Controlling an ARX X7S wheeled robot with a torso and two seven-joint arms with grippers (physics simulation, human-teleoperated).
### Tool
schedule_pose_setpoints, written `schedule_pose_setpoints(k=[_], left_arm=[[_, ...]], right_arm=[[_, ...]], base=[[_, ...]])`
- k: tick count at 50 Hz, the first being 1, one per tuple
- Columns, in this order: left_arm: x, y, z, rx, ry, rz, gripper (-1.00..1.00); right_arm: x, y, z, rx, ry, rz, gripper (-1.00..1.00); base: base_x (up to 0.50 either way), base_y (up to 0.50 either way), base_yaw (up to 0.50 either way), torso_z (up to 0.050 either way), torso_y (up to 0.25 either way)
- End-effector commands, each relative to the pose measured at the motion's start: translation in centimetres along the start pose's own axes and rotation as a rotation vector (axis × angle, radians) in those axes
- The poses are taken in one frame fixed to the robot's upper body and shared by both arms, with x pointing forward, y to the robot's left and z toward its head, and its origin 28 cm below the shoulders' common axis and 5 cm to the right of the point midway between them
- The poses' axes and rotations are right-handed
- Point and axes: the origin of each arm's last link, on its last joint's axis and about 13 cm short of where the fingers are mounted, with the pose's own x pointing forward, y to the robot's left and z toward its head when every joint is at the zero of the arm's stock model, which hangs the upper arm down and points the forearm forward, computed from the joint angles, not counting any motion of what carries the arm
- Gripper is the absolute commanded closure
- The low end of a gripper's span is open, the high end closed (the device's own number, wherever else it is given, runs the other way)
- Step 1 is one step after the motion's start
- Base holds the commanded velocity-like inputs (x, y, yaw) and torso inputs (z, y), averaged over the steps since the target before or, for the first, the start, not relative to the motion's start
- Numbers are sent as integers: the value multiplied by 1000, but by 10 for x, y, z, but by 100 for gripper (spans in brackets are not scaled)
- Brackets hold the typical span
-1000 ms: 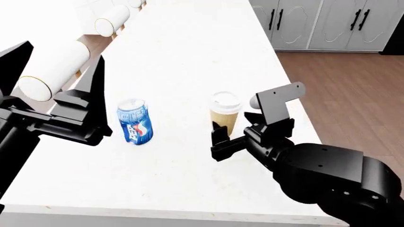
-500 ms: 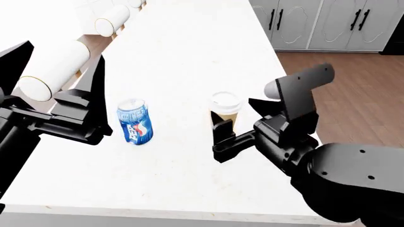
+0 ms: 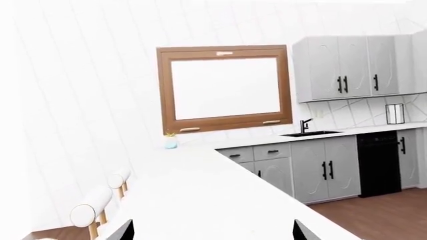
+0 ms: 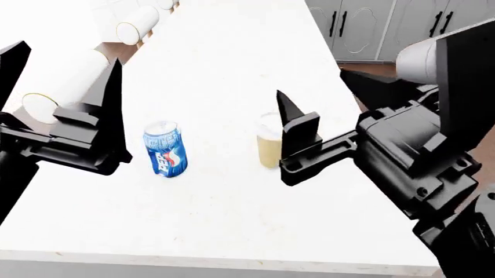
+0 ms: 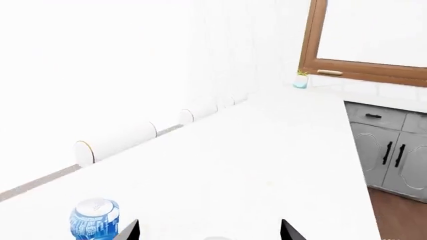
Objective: Move the drinks to the dining counter.
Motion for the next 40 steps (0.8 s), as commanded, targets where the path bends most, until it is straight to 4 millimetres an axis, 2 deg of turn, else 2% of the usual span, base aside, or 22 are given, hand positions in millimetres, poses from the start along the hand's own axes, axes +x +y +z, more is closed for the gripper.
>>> schedule_pose_setpoints(k=[1,8,18,27,31,40], left_arm=[[-3,2,13,12,-30,11,-100],[-7,2,20,10,-56,21,-100],[-19,8,54,-13,-181,113,-100],[-41,17,93,10,-281,181,-100],[-48,21,103,16,-309,205,-100],[-74,28,119,49,-357,268,-100]], right_arm=[[-25,2,28,-72,-136,-87,-100],[-43,11,51,-103,-216,-98,-100],[-62,25,75,-149,-339,-89,-100],[-73,30,96,-180,-420,-114,-100],[-78,29,105,-177,-454,-135,-100],[-106,32,126,-195,-539,-200,-100]], base=[[0,0,0,0,0],[0,0,0,0,0],[0,0,0,0,0],[0,0,0,0,0],[0,0,0,0,0],[0,0,0,0,0]])
